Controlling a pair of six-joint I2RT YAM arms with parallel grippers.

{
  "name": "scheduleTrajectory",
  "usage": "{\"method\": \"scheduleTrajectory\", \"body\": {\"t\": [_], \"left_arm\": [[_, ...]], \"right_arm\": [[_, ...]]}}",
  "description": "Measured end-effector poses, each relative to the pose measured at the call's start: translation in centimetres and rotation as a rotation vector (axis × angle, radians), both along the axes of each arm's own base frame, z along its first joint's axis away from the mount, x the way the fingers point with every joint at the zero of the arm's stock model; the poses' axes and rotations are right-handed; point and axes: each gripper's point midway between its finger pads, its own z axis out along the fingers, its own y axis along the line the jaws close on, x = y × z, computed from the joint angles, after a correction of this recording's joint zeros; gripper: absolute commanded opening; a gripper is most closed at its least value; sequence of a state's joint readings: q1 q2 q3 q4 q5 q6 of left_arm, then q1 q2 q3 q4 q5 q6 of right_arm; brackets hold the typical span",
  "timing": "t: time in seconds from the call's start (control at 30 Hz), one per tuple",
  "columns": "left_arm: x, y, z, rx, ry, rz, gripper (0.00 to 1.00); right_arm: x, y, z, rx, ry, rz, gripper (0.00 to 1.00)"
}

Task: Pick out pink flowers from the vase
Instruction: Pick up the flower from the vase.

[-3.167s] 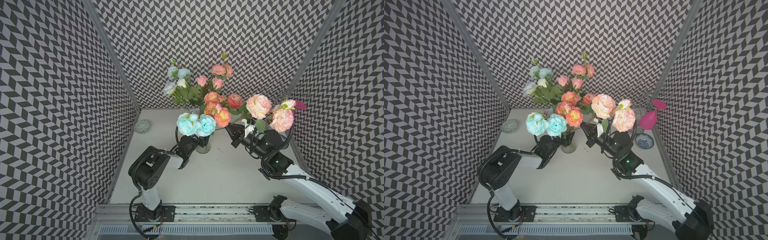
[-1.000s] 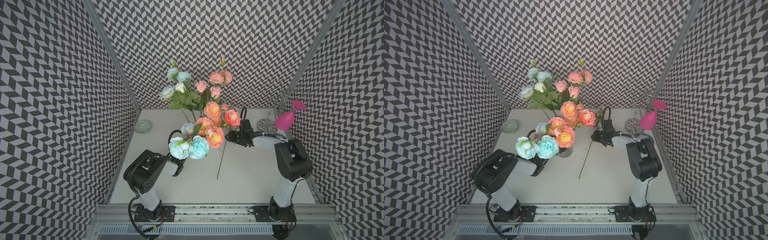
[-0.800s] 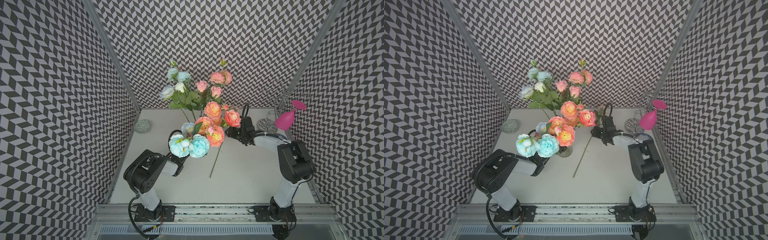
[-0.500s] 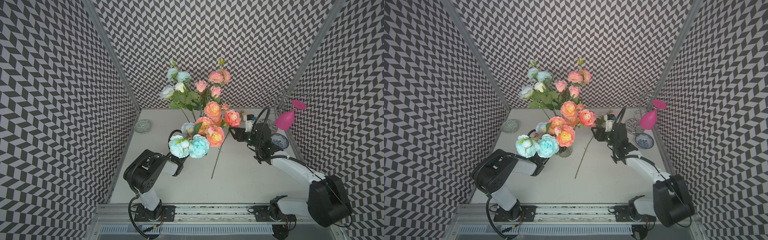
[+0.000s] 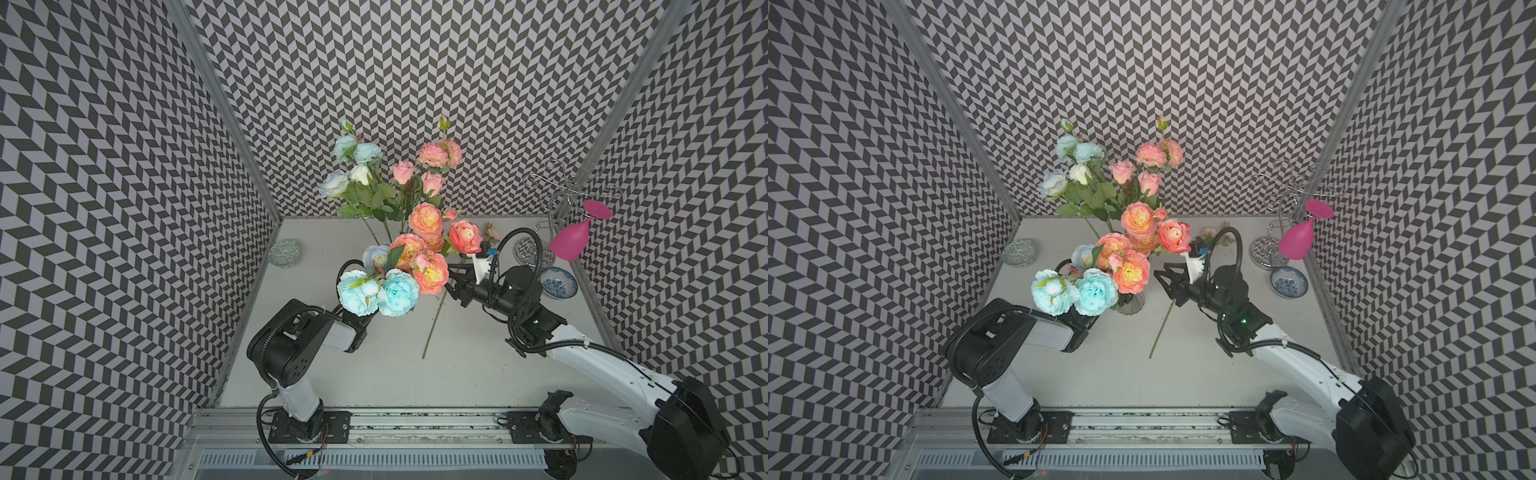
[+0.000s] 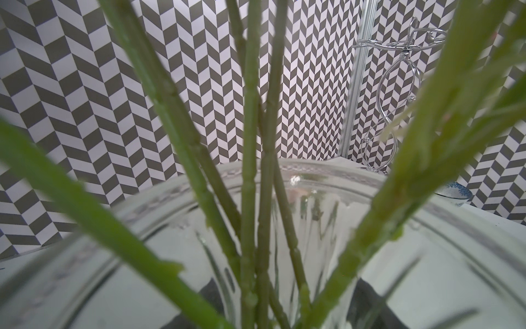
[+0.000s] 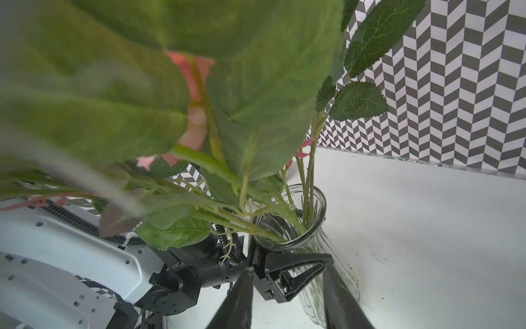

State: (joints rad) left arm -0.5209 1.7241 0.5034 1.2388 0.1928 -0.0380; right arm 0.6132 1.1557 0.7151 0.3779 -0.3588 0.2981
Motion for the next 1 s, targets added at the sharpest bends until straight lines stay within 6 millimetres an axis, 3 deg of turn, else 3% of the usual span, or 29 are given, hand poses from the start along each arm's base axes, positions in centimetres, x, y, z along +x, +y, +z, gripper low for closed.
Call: {"method": "scheduleTrajectory", "body": {"t": [0.37,0.6,0.83,1.0], "left_arm": [[0.0,0.0,0.0,0.0,0.0,0.0,0.0],[0.0,0.0,0.0,0.0,0.0,0.0,0.0],[0.0,0.0,0.0,0.001,0.0,0.0,0.0],[0.0,0.0,0.0,0.0,0.0,0.0,0.0]], "right_arm": [[1.8,2.9,1.0,0.022,-0.029,0.034,0.38],[2.9,3.8,1.7,0.041,-0.045,0.035,0.27],[3.8,4.2,1.0,0.056,-0.021,0.02,0.25],[4.6,4.6,0.7,0.066,-0.008,0.008,0.14]]}}
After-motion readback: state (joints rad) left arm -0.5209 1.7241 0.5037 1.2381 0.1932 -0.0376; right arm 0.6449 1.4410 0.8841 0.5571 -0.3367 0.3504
